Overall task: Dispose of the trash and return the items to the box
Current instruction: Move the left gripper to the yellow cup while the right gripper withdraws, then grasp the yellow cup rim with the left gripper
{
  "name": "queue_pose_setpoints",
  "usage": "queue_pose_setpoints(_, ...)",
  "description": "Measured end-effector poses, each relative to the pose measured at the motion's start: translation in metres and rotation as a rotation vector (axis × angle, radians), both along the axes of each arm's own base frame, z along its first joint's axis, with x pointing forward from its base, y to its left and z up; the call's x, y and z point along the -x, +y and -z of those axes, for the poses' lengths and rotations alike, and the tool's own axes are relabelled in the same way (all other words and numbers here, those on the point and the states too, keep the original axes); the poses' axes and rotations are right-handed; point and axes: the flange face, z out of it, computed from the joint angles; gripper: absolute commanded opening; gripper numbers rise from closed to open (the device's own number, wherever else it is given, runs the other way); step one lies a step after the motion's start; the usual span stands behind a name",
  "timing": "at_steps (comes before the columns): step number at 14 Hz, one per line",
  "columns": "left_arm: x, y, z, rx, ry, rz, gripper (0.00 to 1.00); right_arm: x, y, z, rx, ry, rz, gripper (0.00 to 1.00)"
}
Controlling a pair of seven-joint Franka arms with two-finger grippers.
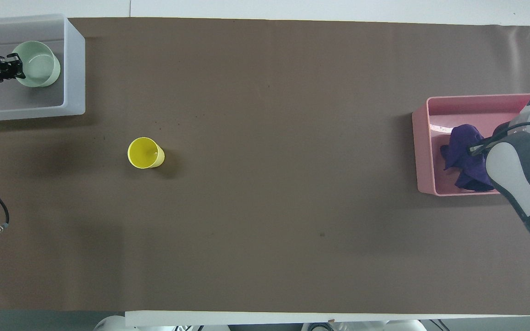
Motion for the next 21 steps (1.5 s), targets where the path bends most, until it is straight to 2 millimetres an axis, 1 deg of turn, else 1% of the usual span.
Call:
queue_pose_setpoints(1, 0.002, 0.0, 0.0, -0.003, -0.001, 0.013, 1.0, 0.0, 0.0, 0.002, -0.001, 0.004, 0.0, 0.7)
queue_pose_setpoints(3, 0.003, -0.002, 0.005, -0.006, -0.007, 0.021, 1.0, 0.0, 0.001, 0.002, -0.001, 0.003, -0.002, 0.92)
queue_pose_setpoints(4, 0.002, -0.003, 0.004, -0.008, -0.024, 0.021, 1.0, 0.0, 0.001, 0.001, 0.0, 0.001, -0.002, 0.95)
queue_pose_setpoints(5, 0.001, -0.006, -0.003, -0.009, -0.042, 0.024, 1.0, -0.001, 0.001, 0.0, 0.0, -0.001, -0.001, 0.99)
queue_pose_setpoints(6, 0.0, -0.01, -0.015, -0.009, -0.058, 0.028, 1.0, -0.002, 0.0, -0.002, 0.001, -0.005, -0.001, 0.99)
queue_pose_setpoints(7, 0.001, -0.014, -0.036, -0.008, -0.076, 0.034, 1.0, -0.002, 0.0, -0.005, 0.002, -0.009, -0.001, 0.99)
queue_pose_setpoints(9, 0.014, -0.027, -0.089, 0.013, -0.044, 0.055, 1.0, -0.003, 0.0, -0.013, 0.002, -0.007, -0.001, 0.99)
queue_pose_setpoints(10, 0.027, -0.043, -0.114, 0.032, 0.01, 0.081, 1.0, -0.004, 0.001, -0.018, 0.0, -0.001, -0.003, 0.99)
queue_pose_setpoints(11, 0.041, -0.069, -0.134, 0.052, 0.07, 0.108, 1.0, -0.007, 0.003, -0.024, -0.001, 0.005, -0.006, 0.99)
queue_pose_setpoints(12, 0.056, -0.103, -0.146, 0.068, 0.121, 0.129, 1.0, -0.009, 0.006, -0.033, -0.003, 0.009, -0.006, 0.99)
queue_pose_setpoints(13, 0.071, -0.146, -0.152, 0.076, 0.162, 0.162, 1.0, -0.012, 0.012, -0.044, -0.005, 0.016, -0.002, 0.99)
queue_pose_setpoints(14, 0.087, -0.186, -0.149, 0.078, 0.194, 0.197, 1.0, -0.014, 0.021, -0.055, -0.007, 0.023, 0.003, 0.99)
queue_pose_setpoints(15, 0.103, -0.221, -0.139, 0.077, 0.227, 0.224, 1.0, -0.016, 0.034, -0.068, -0.007, 0.031, 0.015, 0.99)
queue_pose_setpoints(16, 0.12, -0.25, -0.124, 0.073, 0.254, 0.249, 1.0, -0.018, 0.047, -0.081, -0.005, 0.038, 0.03, 0.99)
queue_pose_setpoints(17, 0.137, -0.272, -0.106, 0.068, 0.266, 0.275, 1.0, -0.018, 0.062, -0.095, -0.003, 0.043, 0.044, 0.99)
queue_pose_setpoints(18, 0.155, -0.283, -0.088, 0.064, 0.274, 0.293, 1.0, -0.016, 0.072, -0.106, -0.001, 0.047, 0.05, 0.99)
queue_pose_setpoints(19, 0.173, -0.286, -0.07, 0.061, 0.28, 0.303, 1.0, -0.014, 0.078, -0.117, 0.0, 0.052, 0.054, 0.99)
queue_pose_setpoints(20, 0.191, -0.284, -0.053, 0.059, 0.28, 0.303, 0.96, -0.011, 0.08, -0.128, 0.0, 0.06, 0.056, 0.99)
queue_pose_setpoints(21, 0.206, -0.278, -0.04, 0.059, 0.275, 0.299, 0.32, -0.007, 0.08, -0.141, 0.0, 0.068, 0.057, 0.99)
